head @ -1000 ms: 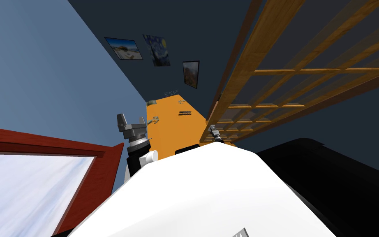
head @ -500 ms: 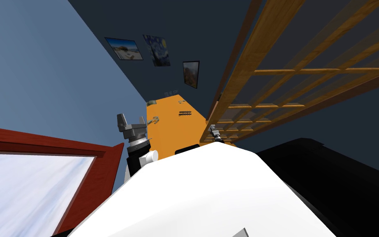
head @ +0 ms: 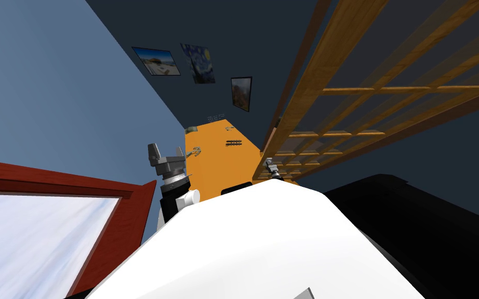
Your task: Pull the door open
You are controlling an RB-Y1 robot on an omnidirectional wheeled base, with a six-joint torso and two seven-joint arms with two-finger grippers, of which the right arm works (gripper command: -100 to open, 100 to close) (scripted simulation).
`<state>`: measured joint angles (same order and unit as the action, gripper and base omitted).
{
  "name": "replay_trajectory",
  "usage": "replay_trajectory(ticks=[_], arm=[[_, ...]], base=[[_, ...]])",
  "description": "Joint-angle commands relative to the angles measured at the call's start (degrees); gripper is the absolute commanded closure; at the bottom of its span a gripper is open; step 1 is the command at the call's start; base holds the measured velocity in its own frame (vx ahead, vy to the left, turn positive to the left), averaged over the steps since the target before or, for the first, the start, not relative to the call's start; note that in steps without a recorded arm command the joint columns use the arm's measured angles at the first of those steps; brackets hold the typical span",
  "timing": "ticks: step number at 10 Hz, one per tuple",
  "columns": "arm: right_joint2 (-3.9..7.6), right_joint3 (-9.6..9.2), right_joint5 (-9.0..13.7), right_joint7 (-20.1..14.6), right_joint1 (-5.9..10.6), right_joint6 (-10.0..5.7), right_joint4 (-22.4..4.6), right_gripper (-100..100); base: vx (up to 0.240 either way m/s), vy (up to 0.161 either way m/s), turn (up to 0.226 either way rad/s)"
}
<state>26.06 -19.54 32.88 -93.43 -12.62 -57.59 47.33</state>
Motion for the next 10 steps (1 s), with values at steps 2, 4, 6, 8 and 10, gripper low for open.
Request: replay_trajectory(ticks=[2,4,6,8,10], arm=[[0.05,0.04,0.01,-0.02,0.03,-0.10,-0.09,100],[0.05,0.04,0.01,-0.02,0.03,-0.10,-0.09,100],[0.05,0.04,0.01,-0.02,0.03,-0.10,-0.09,100],[0.58,-0.51,-0.29,-0.68,-0.51,-0.84,-0.18,100],[0.58,-0.51,-0.29,-0.68,-0.51,-0.84,-0.18,100]], base=[[0.001,0.002,0.006],[-0.001,-0.003,-0.008],[0.003,0.009,0.025],[-0.001,-0.003,-0.009],[-0.001,-0.003,-0.008]])
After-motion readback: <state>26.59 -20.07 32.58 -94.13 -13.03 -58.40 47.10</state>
